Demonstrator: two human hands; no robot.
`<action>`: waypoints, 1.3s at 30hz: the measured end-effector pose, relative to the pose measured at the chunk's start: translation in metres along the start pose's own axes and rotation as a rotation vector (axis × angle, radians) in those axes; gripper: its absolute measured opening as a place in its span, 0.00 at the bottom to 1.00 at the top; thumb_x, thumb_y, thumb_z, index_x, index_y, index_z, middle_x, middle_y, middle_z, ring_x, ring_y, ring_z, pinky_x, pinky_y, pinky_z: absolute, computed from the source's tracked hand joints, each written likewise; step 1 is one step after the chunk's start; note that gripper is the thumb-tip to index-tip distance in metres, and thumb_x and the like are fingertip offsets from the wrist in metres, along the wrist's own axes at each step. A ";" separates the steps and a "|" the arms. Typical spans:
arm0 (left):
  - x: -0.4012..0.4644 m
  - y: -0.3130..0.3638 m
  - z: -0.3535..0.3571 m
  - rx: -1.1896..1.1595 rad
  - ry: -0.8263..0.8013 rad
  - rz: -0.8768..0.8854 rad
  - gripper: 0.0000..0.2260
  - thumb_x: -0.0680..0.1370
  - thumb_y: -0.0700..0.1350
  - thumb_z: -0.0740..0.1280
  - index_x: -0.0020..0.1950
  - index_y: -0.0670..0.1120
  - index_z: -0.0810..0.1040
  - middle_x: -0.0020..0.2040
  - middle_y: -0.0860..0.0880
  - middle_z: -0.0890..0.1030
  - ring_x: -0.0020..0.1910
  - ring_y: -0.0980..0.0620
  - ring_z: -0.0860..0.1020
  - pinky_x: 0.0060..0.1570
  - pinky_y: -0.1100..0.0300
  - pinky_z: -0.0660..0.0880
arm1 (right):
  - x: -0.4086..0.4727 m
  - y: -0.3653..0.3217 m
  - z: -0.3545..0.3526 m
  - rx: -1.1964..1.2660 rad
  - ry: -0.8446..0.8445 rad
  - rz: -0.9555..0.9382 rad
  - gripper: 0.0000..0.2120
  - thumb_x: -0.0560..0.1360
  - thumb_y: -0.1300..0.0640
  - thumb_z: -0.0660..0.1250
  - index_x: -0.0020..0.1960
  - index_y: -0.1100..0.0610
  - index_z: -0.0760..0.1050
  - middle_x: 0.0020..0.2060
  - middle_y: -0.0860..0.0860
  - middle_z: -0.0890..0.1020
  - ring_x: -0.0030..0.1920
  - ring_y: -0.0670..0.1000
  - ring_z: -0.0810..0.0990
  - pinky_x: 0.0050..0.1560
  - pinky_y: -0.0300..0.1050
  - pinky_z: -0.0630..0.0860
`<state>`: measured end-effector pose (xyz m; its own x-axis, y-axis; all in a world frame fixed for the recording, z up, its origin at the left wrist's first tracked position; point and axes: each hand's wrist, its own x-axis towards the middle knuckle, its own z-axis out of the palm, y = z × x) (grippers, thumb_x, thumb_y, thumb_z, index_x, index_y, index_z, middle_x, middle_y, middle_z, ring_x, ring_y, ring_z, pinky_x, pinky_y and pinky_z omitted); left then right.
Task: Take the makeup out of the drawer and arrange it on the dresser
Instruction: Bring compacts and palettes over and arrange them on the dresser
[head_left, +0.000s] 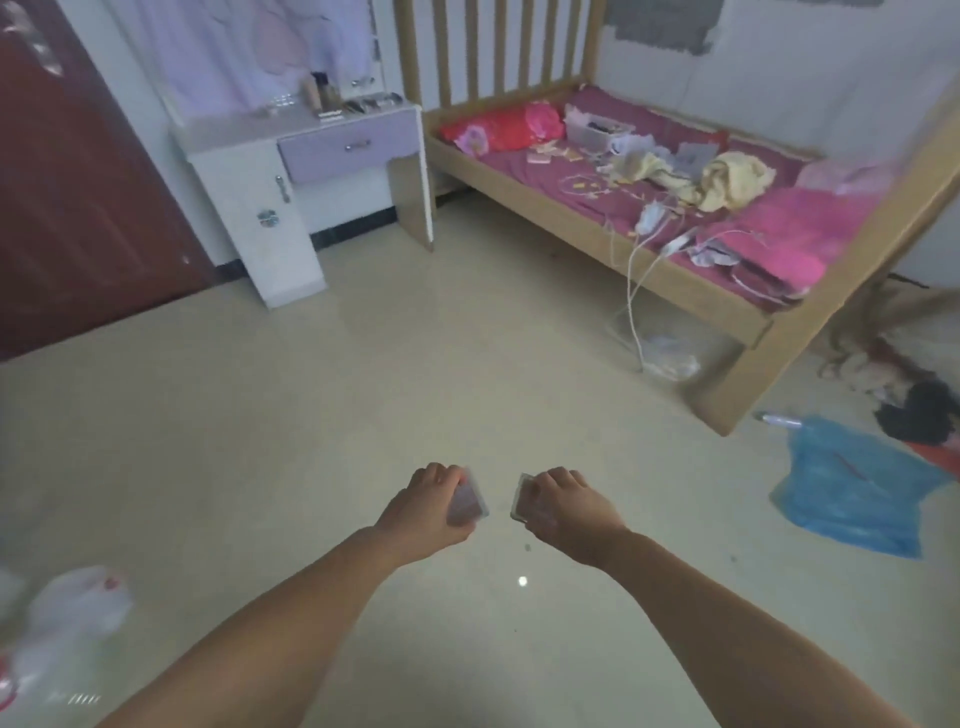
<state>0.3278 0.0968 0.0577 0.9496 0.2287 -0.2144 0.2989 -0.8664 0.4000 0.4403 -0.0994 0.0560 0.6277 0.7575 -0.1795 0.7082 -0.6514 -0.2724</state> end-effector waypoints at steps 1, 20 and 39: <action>-0.002 -0.022 -0.012 0.001 0.029 -0.041 0.22 0.72 0.55 0.67 0.62 0.49 0.66 0.60 0.50 0.69 0.59 0.50 0.68 0.53 0.56 0.72 | 0.021 -0.016 -0.001 -0.017 -0.013 -0.042 0.22 0.77 0.48 0.61 0.67 0.57 0.65 0.64 0.53 0.70 0.64 0.56 0.67 0.59 0.47 0.71; 0.161 -0.340 -0.201 -0.028 0.231 -0.395 0.22 0.73 0.54 0.68 0.62 0.45 0.68 0.57 0.46 0.71 0.58 0.46 0.70 0.56 0.53 0.71 | 0.460 -0.199 -0.050 -0.100 -0.132 -0.411 0.19 0.76 0.48 0.64 0.62 0.56 0.68 0.60 0.52 0.71 0.63 0.54 0.68 0.56 0.48 0.73; 0.475 -0.644 -0.441 -0.047 0.247 -0.319 0.21 0.73 0.52 0.68 0.62 0.46 0.68 0.57 0.45 0.71 0.57 0.46 0.69 0.57 0.54 0.69 | 0.923 -0.328 -0.108 -0.085 -0.071 -0.362 0.19 0.76 0.46 0.63 0.63 0.55 0.68 0.60 0.50 0.73 0.62 0.52 0.69 0.58 0.45 0.72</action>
<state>0.6282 0.9596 0.0913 0.8010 0.5873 -0.1163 0.5807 -0.7147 0.3898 0.8223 0.8089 0.0813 0.3102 0.9385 -0.1519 0.9061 -0.3402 -0.2514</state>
